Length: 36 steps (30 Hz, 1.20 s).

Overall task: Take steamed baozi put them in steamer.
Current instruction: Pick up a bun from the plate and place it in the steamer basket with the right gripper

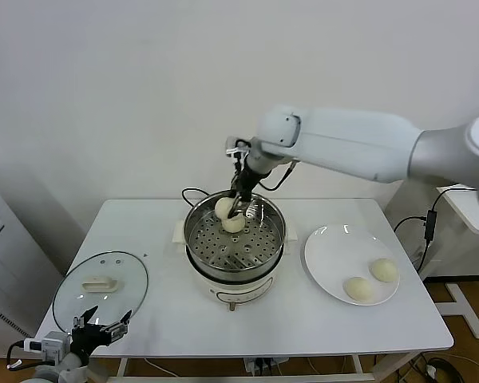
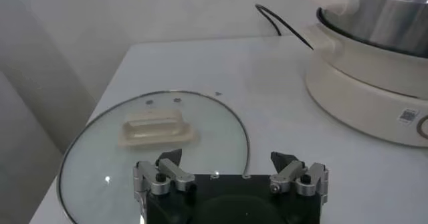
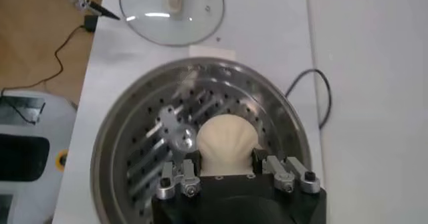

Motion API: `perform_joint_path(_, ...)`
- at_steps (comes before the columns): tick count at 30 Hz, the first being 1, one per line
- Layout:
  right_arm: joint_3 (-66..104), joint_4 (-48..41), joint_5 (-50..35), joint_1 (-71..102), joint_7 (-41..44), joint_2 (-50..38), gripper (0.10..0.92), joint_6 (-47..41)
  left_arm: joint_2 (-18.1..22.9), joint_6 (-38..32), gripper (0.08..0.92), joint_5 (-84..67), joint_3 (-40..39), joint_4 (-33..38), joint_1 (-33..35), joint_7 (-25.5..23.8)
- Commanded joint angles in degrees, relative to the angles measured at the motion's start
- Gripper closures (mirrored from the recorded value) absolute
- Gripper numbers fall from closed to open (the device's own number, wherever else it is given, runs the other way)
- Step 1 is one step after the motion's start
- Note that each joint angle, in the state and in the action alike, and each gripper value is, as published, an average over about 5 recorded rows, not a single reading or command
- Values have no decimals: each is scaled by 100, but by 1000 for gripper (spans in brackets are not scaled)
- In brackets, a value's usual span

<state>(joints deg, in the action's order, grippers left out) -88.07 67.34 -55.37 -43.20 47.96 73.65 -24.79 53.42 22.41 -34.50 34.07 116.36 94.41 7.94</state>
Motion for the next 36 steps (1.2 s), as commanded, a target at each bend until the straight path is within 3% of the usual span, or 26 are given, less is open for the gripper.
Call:
perform_joint_path(1,72,-135,-70,625,-328,348,550,-148,-3,-7,177,-6,2,-1,7,-5)
perform_joint_path(25,218,-442,364,1158,-589,460,539,-139,-63,-58,177,-49,12,-31,17,-16)
perform_joint_path(29,240,-470,371,1186,-613,480,474,-130,-63,-61,177,-50,11,-28,16,-16)
perform_joint_path(36,363,-508,380,1068,-499,446,282,-76,-52,-67,177,-50,1,-40,18,-17)
